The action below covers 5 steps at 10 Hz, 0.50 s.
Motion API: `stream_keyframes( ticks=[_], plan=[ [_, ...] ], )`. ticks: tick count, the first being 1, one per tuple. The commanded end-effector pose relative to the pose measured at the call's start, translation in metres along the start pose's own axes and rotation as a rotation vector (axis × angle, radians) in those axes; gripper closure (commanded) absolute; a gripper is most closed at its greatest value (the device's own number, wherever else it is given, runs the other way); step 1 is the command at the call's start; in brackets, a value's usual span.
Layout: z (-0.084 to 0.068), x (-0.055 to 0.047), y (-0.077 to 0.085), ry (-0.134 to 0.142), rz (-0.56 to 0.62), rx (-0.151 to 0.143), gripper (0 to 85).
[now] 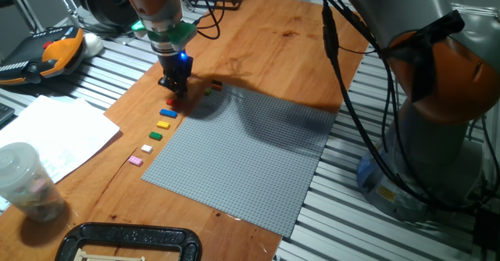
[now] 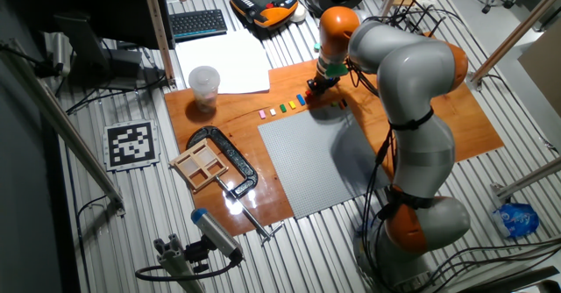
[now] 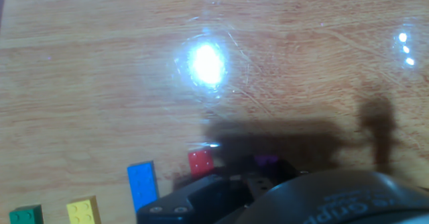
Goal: Build with small Lego blocks
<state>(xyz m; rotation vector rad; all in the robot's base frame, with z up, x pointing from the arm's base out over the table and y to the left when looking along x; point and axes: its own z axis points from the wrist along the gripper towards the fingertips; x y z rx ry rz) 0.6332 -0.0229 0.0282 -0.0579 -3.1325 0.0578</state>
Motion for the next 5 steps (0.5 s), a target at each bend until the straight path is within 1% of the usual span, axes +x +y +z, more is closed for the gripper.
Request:
stream_keyframes(
  ticks=[1,2,5],
  plan=[
    [-0.0001,0.0002,-0.0002,0.001,-0.008,0.003,68.0],
    [-0.0005,0.0005,-0.0004,0.012,-0.016,-0.003,85.0],
    [-0.0041,0.0044,-0.0013,0.012,-0.016,-0.003,85.0]
  ],
)
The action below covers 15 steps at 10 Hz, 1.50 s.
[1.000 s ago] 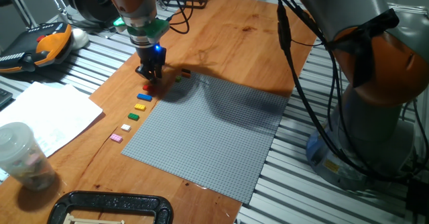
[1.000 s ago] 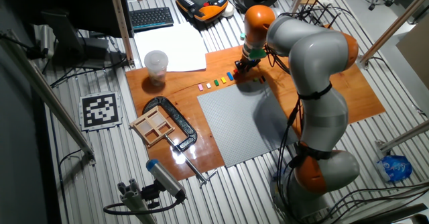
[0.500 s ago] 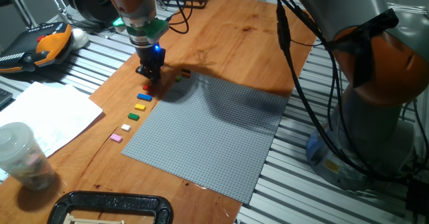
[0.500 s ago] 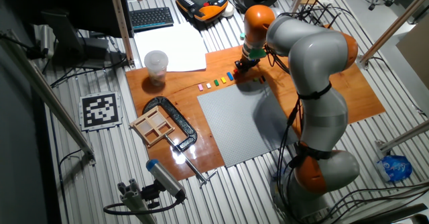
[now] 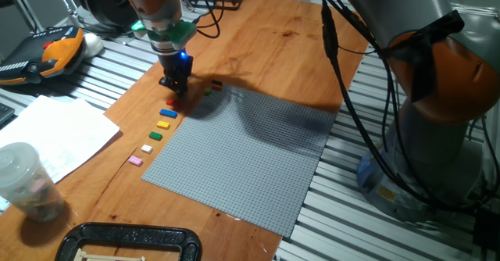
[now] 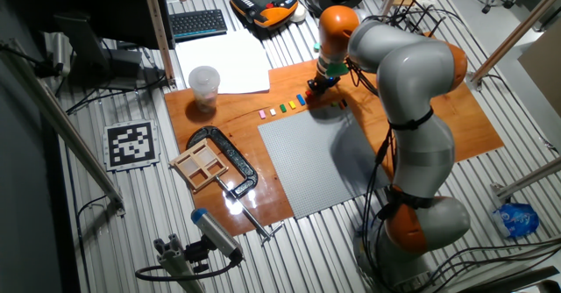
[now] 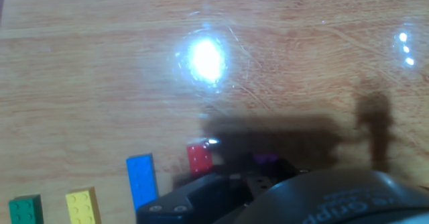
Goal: Build with small Lego blocks
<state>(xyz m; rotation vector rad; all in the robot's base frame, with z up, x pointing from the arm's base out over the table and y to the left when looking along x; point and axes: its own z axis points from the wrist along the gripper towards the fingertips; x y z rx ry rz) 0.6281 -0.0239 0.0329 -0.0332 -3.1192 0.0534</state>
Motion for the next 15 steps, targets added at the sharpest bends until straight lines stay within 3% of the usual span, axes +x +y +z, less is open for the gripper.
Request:
stream_keyframes(
  ticks=[1,4,11,15],
  plan=[
    [-0.002,0.003,0.0,0.002,0.003,0.0,85.0],
    [-0.007,0.013,-0.008,0.01,-0.004,0.002,85.0],
    [-0.011,0.046,-0.004,0.005,0.005,0.008,85.0],
    [-0.012,0.054,-0.006,0.007,0.006,-0.002,85.0]
  ],
)
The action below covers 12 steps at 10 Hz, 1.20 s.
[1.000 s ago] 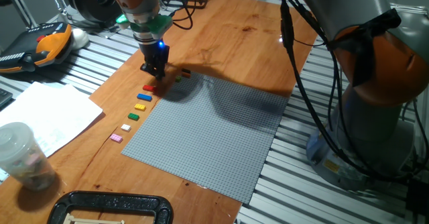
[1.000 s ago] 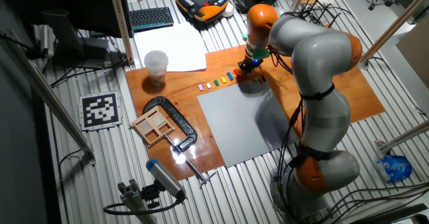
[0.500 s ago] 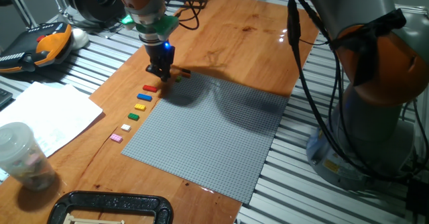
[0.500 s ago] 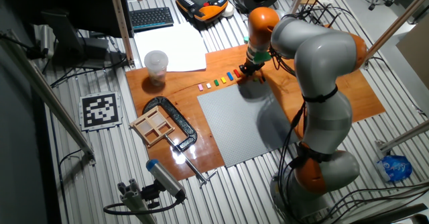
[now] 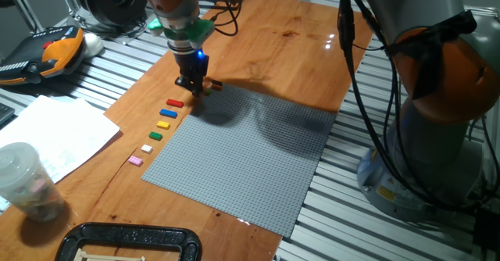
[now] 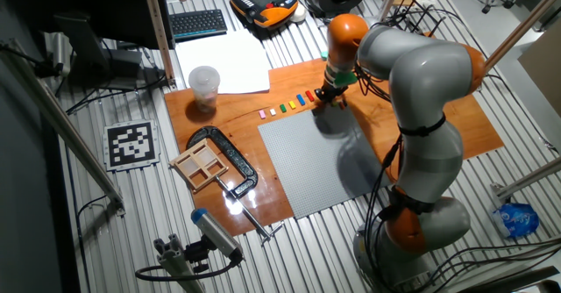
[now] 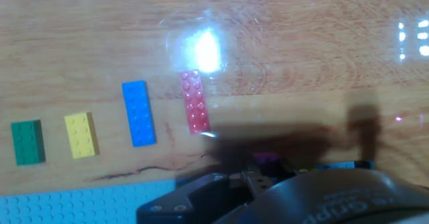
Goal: Build with small Lego blocks
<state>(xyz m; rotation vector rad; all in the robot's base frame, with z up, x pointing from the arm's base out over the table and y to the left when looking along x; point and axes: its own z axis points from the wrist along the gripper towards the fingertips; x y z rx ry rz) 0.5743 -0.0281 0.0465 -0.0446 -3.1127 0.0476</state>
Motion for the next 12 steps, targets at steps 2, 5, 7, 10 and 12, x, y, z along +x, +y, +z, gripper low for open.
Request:
stream_keyframes(
  ticks=[2,5,7,10,12],
  plan=[
    [0.001,0.003,0.002,-0.003,0.005,-0.003,85.0],
    [0.002,0.003,0.002,-0.009,0.02,-0.001,85.0],
    [0.002,0.003,0.002,-0.023,0.019,0.004,85.0],
    [0.001,0.004,0.002,-0.031,-0.006,0.007,85.0],
    [-0.003,0.015,0.003,-0.028,-0.001,0.007,85.0]
  ],
)
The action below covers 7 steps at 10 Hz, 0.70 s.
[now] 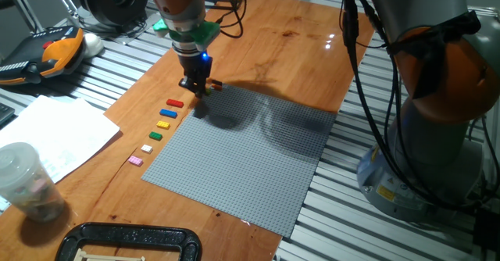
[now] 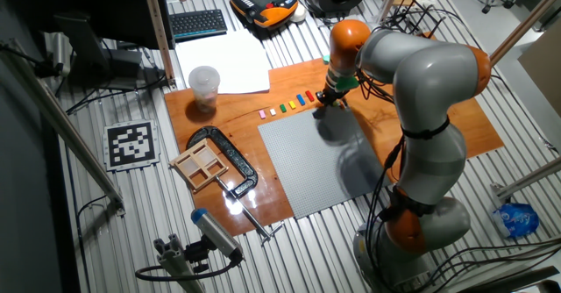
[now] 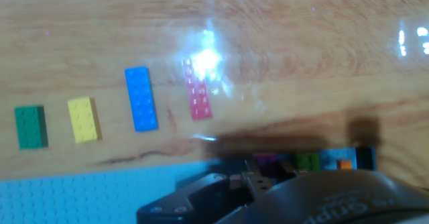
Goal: Build with small Lego blocks
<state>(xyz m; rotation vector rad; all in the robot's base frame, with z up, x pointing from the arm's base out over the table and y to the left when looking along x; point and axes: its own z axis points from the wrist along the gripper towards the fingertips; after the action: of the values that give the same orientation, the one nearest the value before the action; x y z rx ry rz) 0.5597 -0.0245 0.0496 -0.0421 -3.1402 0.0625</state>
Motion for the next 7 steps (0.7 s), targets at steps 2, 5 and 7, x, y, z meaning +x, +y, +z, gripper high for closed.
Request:
stream_keyframes(
  ticks=[2,5,7],
  plan=[
    [0.0017,0.0017,0.0011,0.002,0.002,0.002,85.0],
    [0.0056,-0.0001,-0.0061,0.0,-0.012,-0.001,85.0],
    [0.0031,0.0019,-0.0062,-0.003,-0.007,0.008,85.0]
  ],
)
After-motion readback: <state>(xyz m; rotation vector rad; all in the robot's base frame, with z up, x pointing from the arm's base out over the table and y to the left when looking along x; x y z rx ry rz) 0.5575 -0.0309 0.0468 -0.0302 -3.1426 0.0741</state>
